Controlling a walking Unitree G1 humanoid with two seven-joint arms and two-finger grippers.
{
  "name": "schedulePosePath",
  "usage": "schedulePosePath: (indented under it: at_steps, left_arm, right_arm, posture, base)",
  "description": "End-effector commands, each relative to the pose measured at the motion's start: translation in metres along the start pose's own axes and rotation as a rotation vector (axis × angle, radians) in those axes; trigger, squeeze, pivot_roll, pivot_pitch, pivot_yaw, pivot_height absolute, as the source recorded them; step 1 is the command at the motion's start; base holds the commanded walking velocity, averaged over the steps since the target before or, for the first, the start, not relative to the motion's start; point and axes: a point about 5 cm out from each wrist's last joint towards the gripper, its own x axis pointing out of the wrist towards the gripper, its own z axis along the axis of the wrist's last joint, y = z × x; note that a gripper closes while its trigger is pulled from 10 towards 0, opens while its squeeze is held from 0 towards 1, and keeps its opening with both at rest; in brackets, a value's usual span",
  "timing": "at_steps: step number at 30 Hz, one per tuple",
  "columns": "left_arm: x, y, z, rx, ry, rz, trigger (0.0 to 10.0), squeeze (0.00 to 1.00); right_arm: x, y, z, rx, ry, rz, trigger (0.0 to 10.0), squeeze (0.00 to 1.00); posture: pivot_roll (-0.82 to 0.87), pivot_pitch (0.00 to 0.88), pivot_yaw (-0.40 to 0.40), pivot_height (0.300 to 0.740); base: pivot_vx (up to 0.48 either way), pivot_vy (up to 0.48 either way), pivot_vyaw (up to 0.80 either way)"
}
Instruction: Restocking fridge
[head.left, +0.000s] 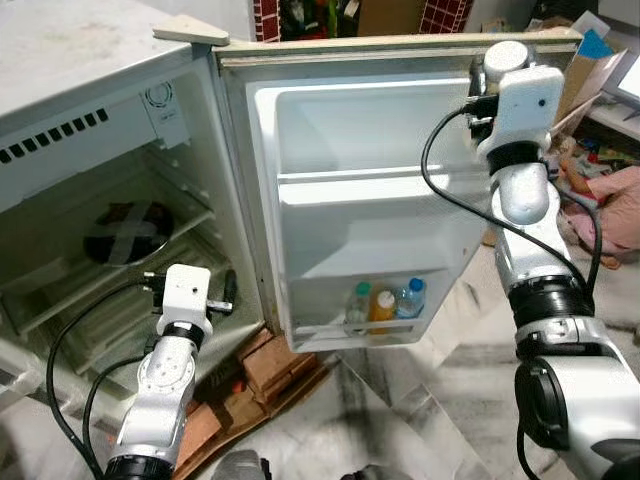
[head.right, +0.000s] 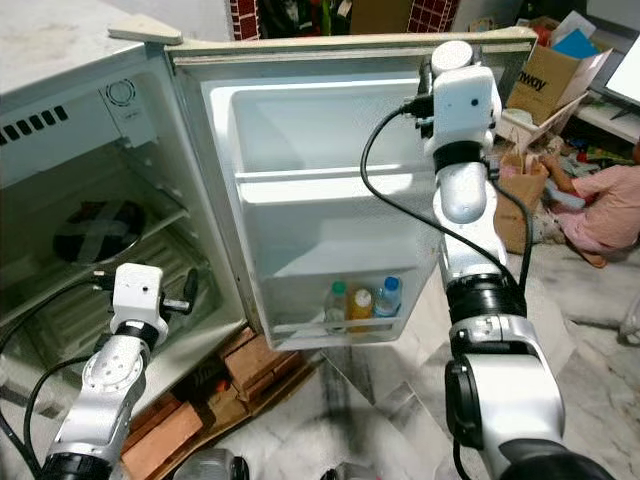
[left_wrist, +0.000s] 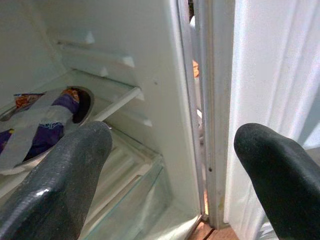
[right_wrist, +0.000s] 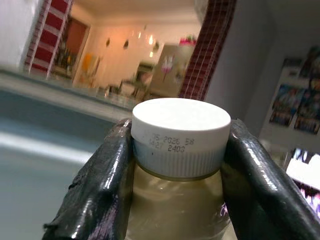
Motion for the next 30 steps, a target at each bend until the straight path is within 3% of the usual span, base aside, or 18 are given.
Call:
schedulePosePath:
  at_steps: [1,2,10,19,20,21,22,30]
  left_arm:
    - [-0.001,0.0,0.001,0.001,0.001,-0.007,10.0,0.0]
    - [-0.001,0.0,0.002,0.002,0.001,-0.009,10.0,0.0]
    - [-0.001,0.001,0.002,0.008,0.004,-0.012,10.0,0.0]
    - [0.0,0.001,0.001,0.013,0.008,-0.012,10.0,0.0]
    - [0.0,0.001,0.001,0.014,0.008,-0.014,10.0,0.0]
    - [0.0,0.0,0.001,0.015,0.008,-0.015,10.0,0.0]
    - [0.0,0.0,0.001,0.016,0.009,-0.017,10.0,0.0]
    - [0.0,0.0,0.001,0.02,0.014,-0.015,10.0,0.0]
  right_arm:
    - [0.003,-0.006,-0.004,0.016,0.039,-0.044,10.0,0.0]
    - [-0.001,-0.004,-0.015,0.041,0.106,-0.048,10.0,0.0]
    - [-0.017,-0.004,-0.048,0.154,0.281,-0.095,10.0,0.0]
    - [-0.018,-0.008,-0.055,0.19,0.336,-0.132,10.0,0.0]
    - [-0.017,-0.009,-0.054,0.196,0.328,-0.134,10.0,0.61]
    - [-0.017,-0.01,-0.053,0.195,0.326,-0.135,10.0,0.61]
    - [-0.016,-0.011,-0.053,0.192,0.323,-0.136,10.0,1.0]
    - [-0.009,-0.015,-0.043,0.16,0.27,-0.124,10.0,1.0]
  posture:
    - [0.1,0.049,-0.017,0.74]
    - [0.1,0.05,-0.016,0.74]
    - [0.11,0.054,-0.014,0.74]
    - [0.1,0.054,-0.01,0.74]
    - [0.1,0.054,-0.01,0.74]
    - [0.1,0.054,-0.01,0.74]
    - [0.1,0.053,-0.009,0.74]
    - [0.1,0.058,-0.01,0.74]
  base:
    - [0.0,0.0,0.0]
    - [0.0,0.0,0.0]
    - [0.0,0.0,0.0]
    - [0.0,0.0,0.0]
    - [0.0,0.0,0.0]
    - [0.0,0.0,0.0]
    - [0.0,0.0,0.0]
    - [0.0,0.0,0.0]
